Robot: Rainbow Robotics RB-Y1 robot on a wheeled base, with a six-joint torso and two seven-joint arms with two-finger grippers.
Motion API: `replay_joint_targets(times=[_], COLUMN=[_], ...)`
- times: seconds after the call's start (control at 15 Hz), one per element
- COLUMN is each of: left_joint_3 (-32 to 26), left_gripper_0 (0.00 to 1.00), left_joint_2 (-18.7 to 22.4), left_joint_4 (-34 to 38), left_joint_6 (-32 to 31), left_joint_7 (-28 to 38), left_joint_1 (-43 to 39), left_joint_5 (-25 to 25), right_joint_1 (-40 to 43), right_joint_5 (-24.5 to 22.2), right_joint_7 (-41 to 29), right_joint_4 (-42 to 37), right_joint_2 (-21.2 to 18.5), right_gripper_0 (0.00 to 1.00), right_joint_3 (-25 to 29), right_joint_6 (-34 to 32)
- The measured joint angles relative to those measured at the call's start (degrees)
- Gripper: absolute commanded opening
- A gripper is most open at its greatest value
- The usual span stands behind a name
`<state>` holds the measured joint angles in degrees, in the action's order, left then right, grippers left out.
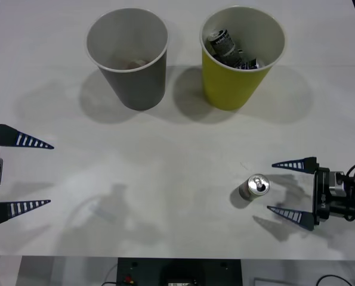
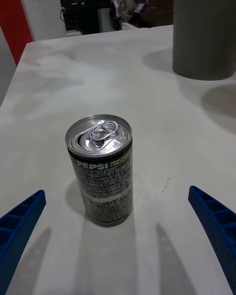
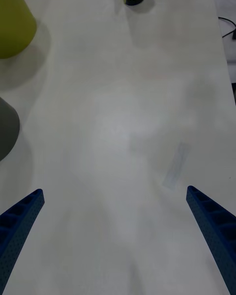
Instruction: Put the can into the green bin and the plastic bottle into the gray bin
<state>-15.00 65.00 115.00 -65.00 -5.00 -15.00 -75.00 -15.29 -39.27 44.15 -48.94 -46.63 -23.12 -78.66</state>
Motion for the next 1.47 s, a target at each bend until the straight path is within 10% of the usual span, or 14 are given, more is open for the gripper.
replay_joint_targets(times=[0.73,0.8,0.87,0.93,1.47], left_joint_3=[0.00,0.00,0.00,0.00,0.00], left_gripper_0=[1.00,1.00,1.00,1.00,1.00], left_joint_2=[0.00,0.00,0.00,0.00,0.00], left_joint_4=[0.00,0.00,0.00,0.00,0.00], left_joint_6=[0.00,0.00,0.00,0.00,0.00], left_joint_7=[0.00,0.00,0.00,0.00,0.00], left_joint_1=[0.00,0.00,0.00,0.00,0.00], left_joint_5=[0.00,0.00,0.00,0.00,0.00], right_joint_1=[-1.58,-1.59,-1.59,-1.58,-1.56], right_joint_5=[-0.03,-0.17,-0.37,-0.49,-0.53], right_joint_7=[2.59,2.85,3.26,3.73,4.61], right_joint_4=[4.16,4.18,4.17,4.18,4.15], right_joint_2=[8.61,8.61,8.64,8.62,8.84], right_gripper_0=[1.00,0.81,0.28,0.03,0.00], right_joint_3=[0.00,0.00,0.00,0.00,-0.23], right_joint_6=[0.05,0.27,0.69,1.06,1.84])
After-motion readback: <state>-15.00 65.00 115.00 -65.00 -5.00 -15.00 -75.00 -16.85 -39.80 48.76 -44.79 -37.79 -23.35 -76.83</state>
